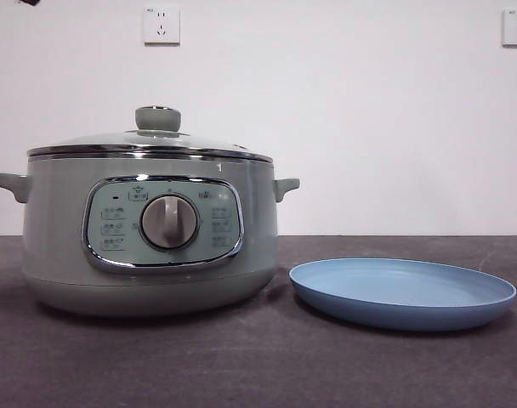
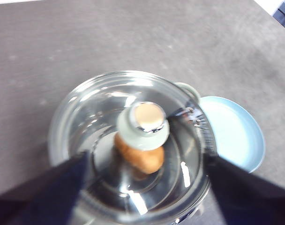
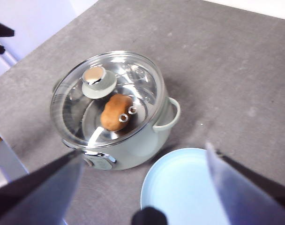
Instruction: Take the potato out from the steamer,put the potato on the plate,close the lid
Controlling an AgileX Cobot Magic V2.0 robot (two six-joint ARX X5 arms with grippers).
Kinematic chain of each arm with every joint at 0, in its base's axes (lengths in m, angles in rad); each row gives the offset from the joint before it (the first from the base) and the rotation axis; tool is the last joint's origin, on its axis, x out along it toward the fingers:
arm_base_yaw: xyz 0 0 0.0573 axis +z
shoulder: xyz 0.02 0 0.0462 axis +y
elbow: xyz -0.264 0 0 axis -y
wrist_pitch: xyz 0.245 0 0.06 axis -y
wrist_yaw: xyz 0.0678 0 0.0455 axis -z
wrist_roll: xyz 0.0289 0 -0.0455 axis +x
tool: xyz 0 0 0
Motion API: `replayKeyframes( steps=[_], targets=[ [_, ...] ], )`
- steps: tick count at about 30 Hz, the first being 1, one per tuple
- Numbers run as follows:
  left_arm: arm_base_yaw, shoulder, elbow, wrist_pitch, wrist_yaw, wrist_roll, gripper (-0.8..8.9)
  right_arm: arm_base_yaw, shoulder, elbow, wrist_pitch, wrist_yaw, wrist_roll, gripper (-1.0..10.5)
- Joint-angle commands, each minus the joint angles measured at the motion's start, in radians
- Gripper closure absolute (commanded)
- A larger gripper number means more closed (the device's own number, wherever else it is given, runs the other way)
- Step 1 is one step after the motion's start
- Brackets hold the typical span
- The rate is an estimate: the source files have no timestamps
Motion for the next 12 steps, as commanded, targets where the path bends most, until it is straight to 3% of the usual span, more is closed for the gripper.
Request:
replayKeyframes(
  steps=[1,9,12],
  targets=[
    [-0.025,0.027,0.002,0.035,0.001,0.004,3.73,0.015,0.001,0.003,0.008,0.003,-0.004,2.2],
    [-0.101,0.143,0.002,0.173,-0.009,-0.053,3.73,0.032,0.001,0.003,0.008,0.005,-0.002,2.3],
    [-0.132,0.19,0.002,0.216,-0.06,-0.071,3.73,0.032,0.001,0.003,0.009,0.005,0.005,2.3]
  ],
)
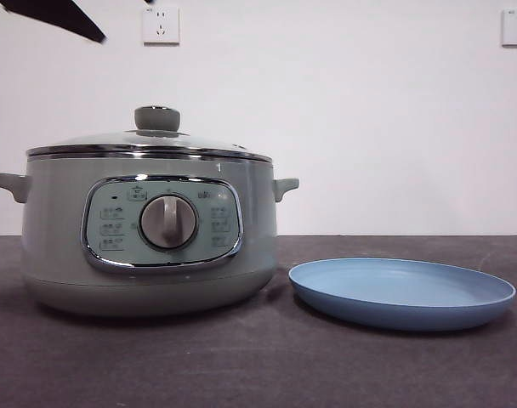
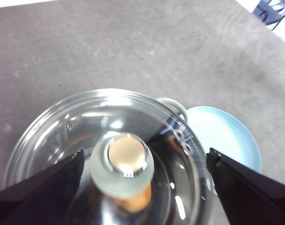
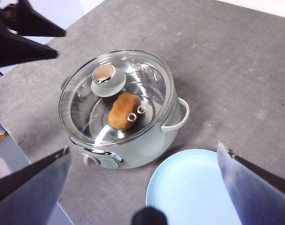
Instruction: Take the potato out from the steamer,put the potato on the plate,close the lid
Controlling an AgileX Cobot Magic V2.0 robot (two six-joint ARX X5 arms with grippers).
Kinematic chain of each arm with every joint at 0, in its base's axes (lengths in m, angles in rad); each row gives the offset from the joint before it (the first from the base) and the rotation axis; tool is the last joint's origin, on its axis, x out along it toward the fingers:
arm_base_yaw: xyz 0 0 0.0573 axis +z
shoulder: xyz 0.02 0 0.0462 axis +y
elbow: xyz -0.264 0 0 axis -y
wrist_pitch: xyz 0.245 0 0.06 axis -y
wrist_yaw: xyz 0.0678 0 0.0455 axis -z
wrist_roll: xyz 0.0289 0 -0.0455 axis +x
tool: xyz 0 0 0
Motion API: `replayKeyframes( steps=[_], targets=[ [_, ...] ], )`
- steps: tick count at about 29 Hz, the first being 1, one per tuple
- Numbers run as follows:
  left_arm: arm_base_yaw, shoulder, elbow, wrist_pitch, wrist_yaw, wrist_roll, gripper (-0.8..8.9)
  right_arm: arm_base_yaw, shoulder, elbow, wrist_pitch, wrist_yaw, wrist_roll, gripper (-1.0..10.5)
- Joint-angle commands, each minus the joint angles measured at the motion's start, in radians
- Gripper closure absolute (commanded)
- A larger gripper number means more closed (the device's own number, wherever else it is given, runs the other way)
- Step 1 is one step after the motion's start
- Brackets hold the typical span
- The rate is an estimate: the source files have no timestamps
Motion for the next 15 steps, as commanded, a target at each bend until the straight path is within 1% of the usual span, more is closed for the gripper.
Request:
replayKeyframes(
  steps=[1,6,11,15],
  targets=[
    [-0.03,0.042,0.002,0.036,-0.047,-0.025,3.73,0.002,0.001,0.003,0.008,0.003,0.005,2.3],
    [-0.077,0.116,0.002,0.071,-0.114,-0.025,3.73,0.002,0.001,0.003,0.014,0.003,0.019,2.3],
    [-0.115,0.183,0.002,0.075,-0.184,-0.024,3.73,0.002,0.001,0.003,0.014,0.003,0.019,2.3],
    [-0.132,0.222,0.002,0.064,-0.212,-0.02,3.74,0.002,0.001,0.003,0.014,0.004,0.019,2.3]
  ],
)
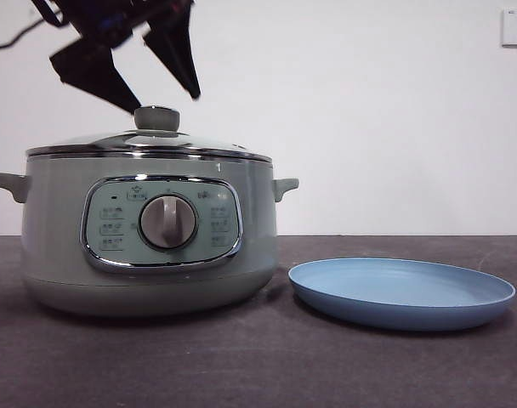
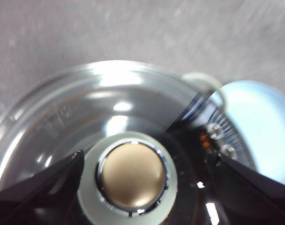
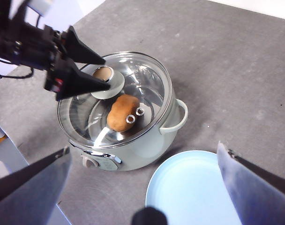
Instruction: Take the potato out from the steamer,put the potato on the plate,close the lid
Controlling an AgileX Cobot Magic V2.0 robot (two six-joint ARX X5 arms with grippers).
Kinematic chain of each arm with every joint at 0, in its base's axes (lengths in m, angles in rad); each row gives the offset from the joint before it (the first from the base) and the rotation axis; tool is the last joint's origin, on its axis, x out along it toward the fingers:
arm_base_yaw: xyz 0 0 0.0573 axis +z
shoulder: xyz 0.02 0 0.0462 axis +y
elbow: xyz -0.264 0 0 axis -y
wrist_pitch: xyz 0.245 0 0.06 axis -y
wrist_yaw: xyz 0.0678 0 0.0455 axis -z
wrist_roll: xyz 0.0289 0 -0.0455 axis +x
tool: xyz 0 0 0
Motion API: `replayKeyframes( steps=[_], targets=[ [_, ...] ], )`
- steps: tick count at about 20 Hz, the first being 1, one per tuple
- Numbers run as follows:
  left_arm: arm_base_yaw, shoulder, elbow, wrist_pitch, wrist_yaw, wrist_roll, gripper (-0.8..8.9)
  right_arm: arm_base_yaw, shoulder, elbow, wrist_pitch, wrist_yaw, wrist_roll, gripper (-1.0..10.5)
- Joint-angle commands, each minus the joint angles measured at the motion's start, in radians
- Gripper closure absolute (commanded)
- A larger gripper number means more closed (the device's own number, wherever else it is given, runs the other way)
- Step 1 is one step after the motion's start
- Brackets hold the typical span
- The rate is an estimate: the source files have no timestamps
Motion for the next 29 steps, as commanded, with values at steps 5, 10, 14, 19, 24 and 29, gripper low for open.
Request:
replayKeyframes(
  steps=[5,10,14,19,24,29],
  targets=[
    [-0.015,0.044,0.002,-0.034,-0.05,-0.001,5.36,0.002,0.001,0.003,0.005,0.076,0.011,2.3],
    [-0.016,0.044,0.002,-0.05,-0.06,0.047,8.21,0.002,0.0,0.003,0.005,0.075,0.011,2.3],
    [-0.015,0.044,0.022,-0.057,-0.06,0.048,8.21,0.002,0.0,0.003,0.005,0.074,0.024,2.3],
    [-0.015,0.044,0.175,-0.135,-0.06,0.083,8.21,0.002,0.0,0.003,0.006,0.074,0.041,2.3],
    [-0.013,0.044,0.431,-0.27,-0.061,0.146,8.21,0.004,0.0,0.003,0.046,0.066,0.103,2.3],
    [-0.011,0.044,0.676,-0.48,-0.251,0.236,8.21,0.046,0.019,0.008,0.137,-0.002,0.192,2.3]
  ],
)
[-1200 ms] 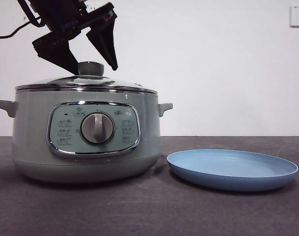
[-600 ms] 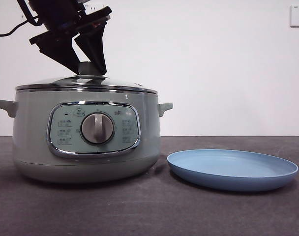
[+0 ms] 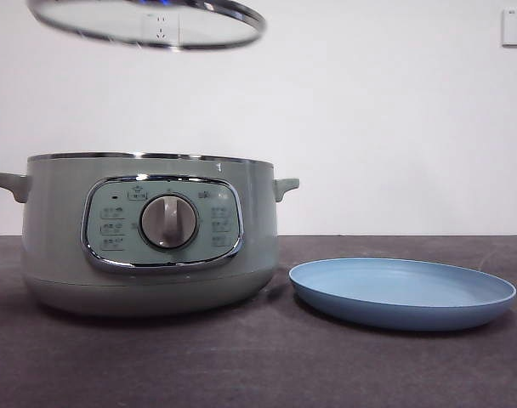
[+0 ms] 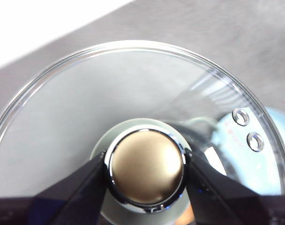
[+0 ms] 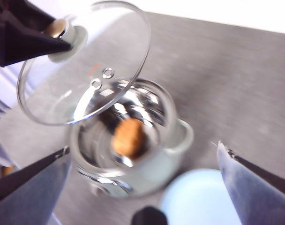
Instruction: Take the potato out from the steamer,put the potato on the plate,close the lid
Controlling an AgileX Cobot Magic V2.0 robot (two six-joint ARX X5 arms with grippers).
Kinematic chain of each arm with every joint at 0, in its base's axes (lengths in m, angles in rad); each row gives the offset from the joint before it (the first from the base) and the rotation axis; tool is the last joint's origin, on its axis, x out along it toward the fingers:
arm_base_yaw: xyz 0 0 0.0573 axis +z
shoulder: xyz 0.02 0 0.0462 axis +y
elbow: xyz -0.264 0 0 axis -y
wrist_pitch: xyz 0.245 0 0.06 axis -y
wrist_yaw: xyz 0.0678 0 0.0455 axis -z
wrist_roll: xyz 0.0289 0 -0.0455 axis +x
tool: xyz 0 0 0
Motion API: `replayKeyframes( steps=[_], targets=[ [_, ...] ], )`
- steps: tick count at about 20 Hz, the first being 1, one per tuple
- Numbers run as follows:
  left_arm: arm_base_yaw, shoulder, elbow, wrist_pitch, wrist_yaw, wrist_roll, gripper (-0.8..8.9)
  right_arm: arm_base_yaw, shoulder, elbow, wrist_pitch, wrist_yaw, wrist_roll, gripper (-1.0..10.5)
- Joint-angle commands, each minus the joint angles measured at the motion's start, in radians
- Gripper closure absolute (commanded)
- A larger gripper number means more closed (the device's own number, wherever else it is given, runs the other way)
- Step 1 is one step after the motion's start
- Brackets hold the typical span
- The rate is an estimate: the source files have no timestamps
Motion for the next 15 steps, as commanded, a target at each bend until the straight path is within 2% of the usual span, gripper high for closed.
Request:
replayKeyframes(
  steps=[1,4,6,10,15],
  targets=[
    [0.007,-0.019,0.09,-0.048,-0.135,0.06,8.21,0.034,0.033,0.015,0.024,-0.008,0.05,2.3],
    [0.03,-0.027,0.146,-0.175,-0.318,0.074,8.21,0.116,0.116,0.071,0.034,0.037,0.066,2.3],
    [0.053,-0.034,0.151,-0.231,-0.404,0.073,8.21,0.163,0.184,0.126,0.018,0.069,0.066,2.3],
    [0.109,-0.041,0.151,-0.31,-0.478,0.072,8.21,0.244,0.306,0.243,-0.024,0.147,0.064,2.3],
    [0.23,-0.061,0.151,-0.34,-0.52,0.042,8.21,0.355,0.511,0.438,-0.086,0.298,0.056,2.3]
  ],
)
